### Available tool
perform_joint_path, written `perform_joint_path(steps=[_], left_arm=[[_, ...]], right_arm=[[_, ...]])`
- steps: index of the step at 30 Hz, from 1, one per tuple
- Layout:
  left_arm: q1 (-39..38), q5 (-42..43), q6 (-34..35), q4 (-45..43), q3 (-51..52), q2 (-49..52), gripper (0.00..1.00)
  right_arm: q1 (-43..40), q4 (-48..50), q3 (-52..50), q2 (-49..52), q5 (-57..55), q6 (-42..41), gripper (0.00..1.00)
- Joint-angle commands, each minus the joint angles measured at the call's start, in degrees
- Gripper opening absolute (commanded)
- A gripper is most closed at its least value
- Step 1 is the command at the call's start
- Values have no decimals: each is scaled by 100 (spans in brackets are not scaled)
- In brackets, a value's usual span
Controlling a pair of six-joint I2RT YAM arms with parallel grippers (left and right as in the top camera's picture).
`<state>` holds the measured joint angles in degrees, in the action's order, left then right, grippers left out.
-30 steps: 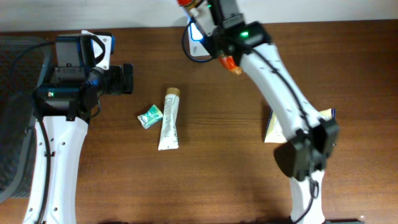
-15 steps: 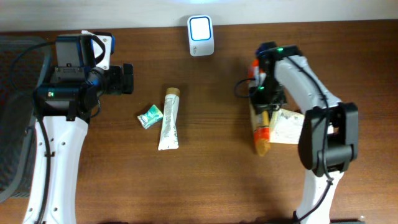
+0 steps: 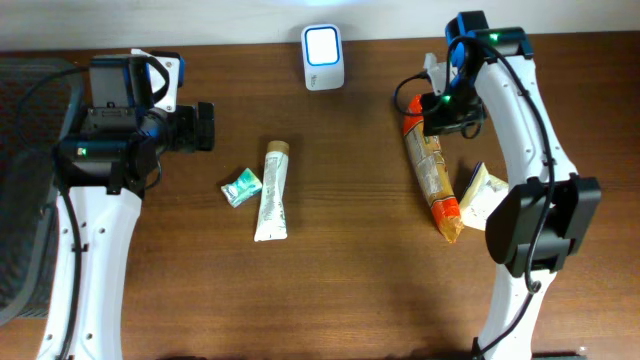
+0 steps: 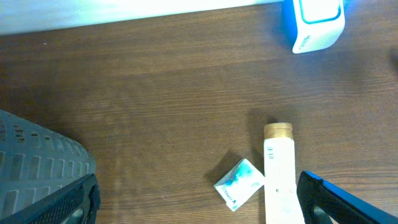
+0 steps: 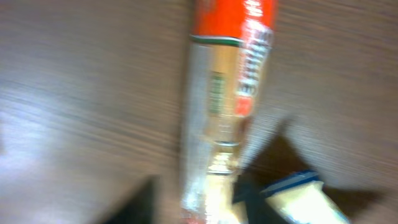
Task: Scan the item barcode
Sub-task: 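Lower the pasta pack onto the table's right side and release, then reach the right gripper to the white tube and grasp it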
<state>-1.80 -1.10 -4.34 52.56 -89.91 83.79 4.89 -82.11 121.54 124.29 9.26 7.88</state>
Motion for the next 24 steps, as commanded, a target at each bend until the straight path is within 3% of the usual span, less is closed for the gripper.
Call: perform_joint_path(steps=[1, 3, 5, 8, 11, 14, 15, 16, 17, 19, 20, 21, 24], left_arm=[[11, -20, -28, -15, -24, -24, 99], [11, -20, -28, -15, -24, -24, 99], [11, -20, -28, -15, -24, -24, 99], [11, -22, -28, -15, -24, -24, 99], [11, -20, -28, -15, -24, -24, 99], [11, -20, -28, -15, -24, -24, 99], [11, -20, -28, -13, -24, -24, 99], [11, -20, -28, -13, -24, -24, 99], [11, -22, -28, -13, -24, -24, 99], [11, -20, -28, -13, -24, -24, 99], [11, -22, -28, -13, -24, -24, 99], [11, -20, -28, -13, -24, -24, 99], [11, -20, -28, -15, -24, -24, 99]], right_arm=[[533, 269, -662, -15, 658, -42, 10], [748, 901, -1526, -15, 420, -205, 7], [664, 1484, -2465, -15, -748, -859, 5], [-138, 1550, -2494, -17, -1714, -1443, 4], [-463, 1403, -2028, -39, -542, -861, 4], [-251, 1008, -1172, -85, 586, -568, 8], [-20, 957, -890, -85, 1443, -509, 18], [131, 1025, -885, -85, 1790, -514, 25], [387, 1126, -933, -76, 2037, -518, 37], [894, 1449, -1113, -74, 2096, -866, 45], [1246, 1941, -1327, -70, 2094, -1438, 46], [1622, 2623, -1628, -68, 2094, -2039, 52], [2671, 4459, -2562, -13, 1598, -3491, 80]])
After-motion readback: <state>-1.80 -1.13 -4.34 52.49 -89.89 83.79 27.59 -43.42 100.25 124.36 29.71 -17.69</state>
